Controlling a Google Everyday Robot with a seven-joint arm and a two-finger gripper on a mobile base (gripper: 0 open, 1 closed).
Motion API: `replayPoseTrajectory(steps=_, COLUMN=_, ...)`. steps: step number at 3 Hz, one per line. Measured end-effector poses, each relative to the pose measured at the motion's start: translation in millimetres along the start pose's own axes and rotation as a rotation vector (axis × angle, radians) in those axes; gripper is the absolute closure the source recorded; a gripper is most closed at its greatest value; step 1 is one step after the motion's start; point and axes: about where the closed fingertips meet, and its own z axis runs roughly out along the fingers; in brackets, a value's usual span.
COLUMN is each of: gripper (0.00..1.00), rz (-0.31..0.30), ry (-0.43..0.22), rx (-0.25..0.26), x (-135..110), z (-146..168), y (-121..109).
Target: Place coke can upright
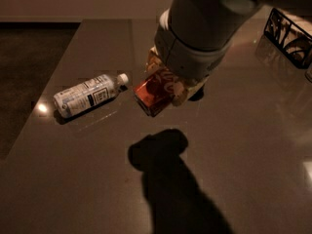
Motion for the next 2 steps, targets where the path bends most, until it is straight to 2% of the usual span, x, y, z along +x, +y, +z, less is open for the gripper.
replayPoseTrajectory(steps=1, gripper=1.0, rz=-0.072, ry=-0.025, rx=0.003, x=24, z=18, y=-19)
replayPoseTrajectory(steps=2, gripper=1.0, rz=-0.178, ry=-0.019, rx=0.038, x=36, z=31, y=-25)
